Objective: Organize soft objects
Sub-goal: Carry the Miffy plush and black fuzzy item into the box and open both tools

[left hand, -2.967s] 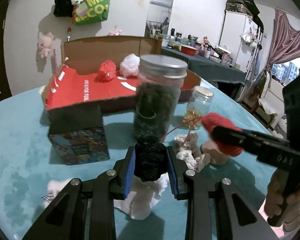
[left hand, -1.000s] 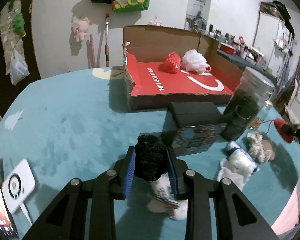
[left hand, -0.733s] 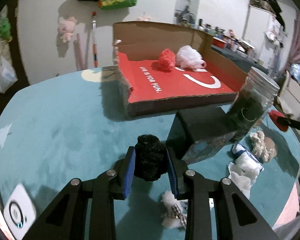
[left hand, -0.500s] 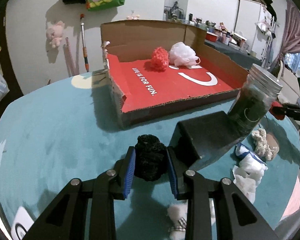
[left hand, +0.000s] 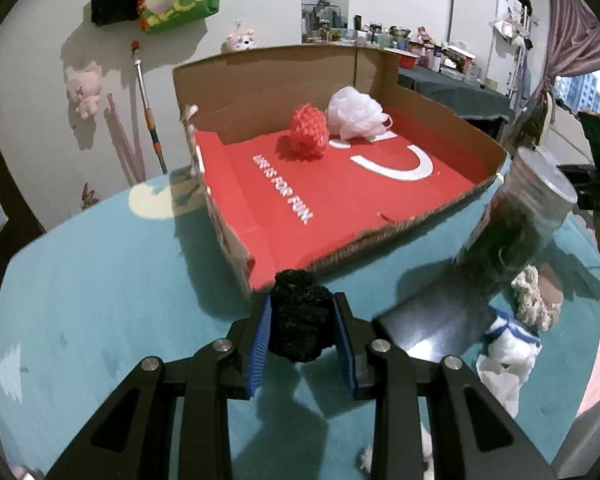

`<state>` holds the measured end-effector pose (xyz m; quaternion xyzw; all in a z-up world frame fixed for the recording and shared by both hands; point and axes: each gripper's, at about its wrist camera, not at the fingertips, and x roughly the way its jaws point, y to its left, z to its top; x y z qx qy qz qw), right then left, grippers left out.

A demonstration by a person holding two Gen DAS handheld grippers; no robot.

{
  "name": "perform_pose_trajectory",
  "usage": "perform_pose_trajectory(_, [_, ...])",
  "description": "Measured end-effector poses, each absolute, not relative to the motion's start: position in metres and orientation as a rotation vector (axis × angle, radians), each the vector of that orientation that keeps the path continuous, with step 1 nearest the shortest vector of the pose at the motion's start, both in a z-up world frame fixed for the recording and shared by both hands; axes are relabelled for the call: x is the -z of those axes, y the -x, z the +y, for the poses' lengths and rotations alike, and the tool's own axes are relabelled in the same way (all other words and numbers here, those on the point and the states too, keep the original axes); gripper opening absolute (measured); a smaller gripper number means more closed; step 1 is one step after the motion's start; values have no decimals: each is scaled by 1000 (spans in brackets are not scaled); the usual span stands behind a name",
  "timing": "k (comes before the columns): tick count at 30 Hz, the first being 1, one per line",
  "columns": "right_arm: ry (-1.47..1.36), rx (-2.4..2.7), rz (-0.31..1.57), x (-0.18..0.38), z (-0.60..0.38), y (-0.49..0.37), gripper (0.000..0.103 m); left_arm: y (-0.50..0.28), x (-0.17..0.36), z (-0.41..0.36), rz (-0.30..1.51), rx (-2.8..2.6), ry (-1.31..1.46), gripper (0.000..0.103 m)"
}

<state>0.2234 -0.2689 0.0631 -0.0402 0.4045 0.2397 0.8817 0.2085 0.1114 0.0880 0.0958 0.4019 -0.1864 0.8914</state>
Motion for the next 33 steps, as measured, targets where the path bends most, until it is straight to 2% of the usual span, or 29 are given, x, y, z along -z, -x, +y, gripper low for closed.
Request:
perform_pose_trajectory(11, [128,-544,770,-107,-252,-258,33,-250,-123,84,804,440,-211,32])
perform_pose_trajectory(19, [44,-535,743,-124,-230,-304,33,-297,-111,59,866,382,-181,32])
perform_pose_trajectory(25, [21,-482,838,-107,-203,-344,33,-331,-98,46,938,334,-170,32])
perform_pose_trajectory(33, [141,-360,1015,-70,-168,-394,33,-371,-71,41,1040,244,-193,32])
